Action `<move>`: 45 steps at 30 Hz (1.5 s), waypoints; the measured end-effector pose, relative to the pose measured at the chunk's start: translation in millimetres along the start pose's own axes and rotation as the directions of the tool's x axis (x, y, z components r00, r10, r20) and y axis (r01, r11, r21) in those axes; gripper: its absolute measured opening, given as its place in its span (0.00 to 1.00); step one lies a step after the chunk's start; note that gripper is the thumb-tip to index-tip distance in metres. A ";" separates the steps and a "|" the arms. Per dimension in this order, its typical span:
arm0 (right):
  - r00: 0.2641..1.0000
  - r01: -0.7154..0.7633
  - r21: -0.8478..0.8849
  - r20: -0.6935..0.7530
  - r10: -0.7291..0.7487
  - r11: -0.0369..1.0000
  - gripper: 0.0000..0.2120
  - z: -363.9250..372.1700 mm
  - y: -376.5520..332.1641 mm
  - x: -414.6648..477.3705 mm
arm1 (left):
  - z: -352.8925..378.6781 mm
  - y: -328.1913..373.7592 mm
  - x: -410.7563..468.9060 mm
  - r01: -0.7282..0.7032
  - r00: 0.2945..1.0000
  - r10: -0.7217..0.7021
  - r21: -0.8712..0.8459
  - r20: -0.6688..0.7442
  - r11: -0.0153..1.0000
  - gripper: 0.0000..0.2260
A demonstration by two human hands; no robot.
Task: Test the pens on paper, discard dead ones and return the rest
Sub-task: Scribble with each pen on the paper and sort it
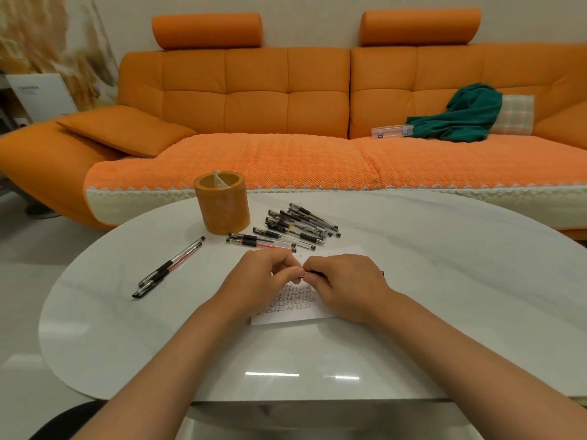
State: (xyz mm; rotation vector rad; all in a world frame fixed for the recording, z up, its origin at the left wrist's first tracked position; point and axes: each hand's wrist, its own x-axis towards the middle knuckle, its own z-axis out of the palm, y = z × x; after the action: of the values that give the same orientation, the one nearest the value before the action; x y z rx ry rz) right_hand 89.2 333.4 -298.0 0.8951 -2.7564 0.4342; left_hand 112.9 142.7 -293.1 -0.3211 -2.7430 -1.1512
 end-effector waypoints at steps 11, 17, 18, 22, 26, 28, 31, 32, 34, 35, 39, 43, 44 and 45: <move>0.999 -0.032 -0.015 0.004 0.032 0.999 0.15 0.7 -4.5 3.0 | -11.1 1.4 -0.2 0.009 1.000 -0.010 -0.022 -0.004 1.000 0.03; 0.990 -0.086 -0.008 0.114 0.087 0.996 0.19 -2.4 -0.6 0.8 | -13.4 -3.9 0.1 0.073 0.997 -0.076 0.133 0.021 0.989 0.01; 0.988 -0.098 0.014 0.123 0.096 0.995 0.17 -2.4 1.7 -0.4 | -13.8 -4.4 0.2 0.093 0.995 -0.101 0.206 0.024 0.974 0.01; 0.986 -0.106 0.197 0.145 0.078 0.975 0.11 -7.9 8.2 -2.8 | -14.0 -7.0 0.0 0.105 0.992 -0.123 0.332 0.033 0.937 0.02; 0.996 -0.079 0.292 0.066 0.062 0.953 0.18 -7.7 12.8 3.0 | -6.0 -10.7 0.8 0.063 0.996 -0.082 0.346 0.040 0.936 0.07; 0.991 -0.119 0.399 0.096 0.087 0.909 0.22 -9.0 12.9 4.8 | -2.4 -10.4 1.8 0.038 0.996 -0.062 0.346 0.058 0.938 0.10; 0.979 -0.196 0.579 0.158 0.127 0.791 0.26 -14.5 10.5 4.3 | 0.4 -10.5 3.2 0.041 0.992 -0.082 0.383 0.091 0.923 0.15; 0.975 -0.214 0.613 0.179 0.131 0.760 0.26 -15.5 9.5 4.3 | 0.7 -10.3 3.6 0.054 0.990 -0.101 0.392 0.100 0.918 0.16; 0.968 -0.245 0.667 0.214 0.133 0.704 0.26 -14.2 7.8 3.9 | 1.7 -10.4 4.3 0.074 0.985 -0.131 0.403 0.114 0.912 0.17; 0.966 -0.249 0.700 0.226 0.123 0.669 0.24 -13.0 7.5 2.9 | 2.2 -10.9 4.6 0.081 0.983 -0.139 0.398 0.119 0.914 0.17; 0.975 -0.218 0.815 0.209 0.078 0.537 0.09 -10.3 1.7 -4.8 | 3.1 -15.8 5.7 0.107 0.979 -0.159 0.336 0.130 0.936 0.17; 0.948 -0.313 0.856 0.253 0.195 0.411 0.11 -9.1 -4.7 -5.4 | 4.0 -17.6 7.9 0.122 0.976 -0.173 0.327 0.132 0.937 0.18; 0.945 -0.322 0.853 0.262 0.198 0.411 0.11 -9.2 -5.6 -6.3 | 4.3 -18.2 8.6 0.125 0.976 -0.176 0.330 0.131 0.936 0.19; 0.944 -0.325 0.847 0.265 0.196 0.421 0.10 -8.6 -5.6 -7.2 | 4.5 -18.8 9.2 0.125 0.976 -0.177 0.333 0.130 0.935 0.19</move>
State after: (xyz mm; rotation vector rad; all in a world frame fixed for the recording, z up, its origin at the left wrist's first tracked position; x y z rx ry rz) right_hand 99.2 335.8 -290.9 0.6051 -2.6590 2.0994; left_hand 99.0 134.4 -307.1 -0.1667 -3.0796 -0.7082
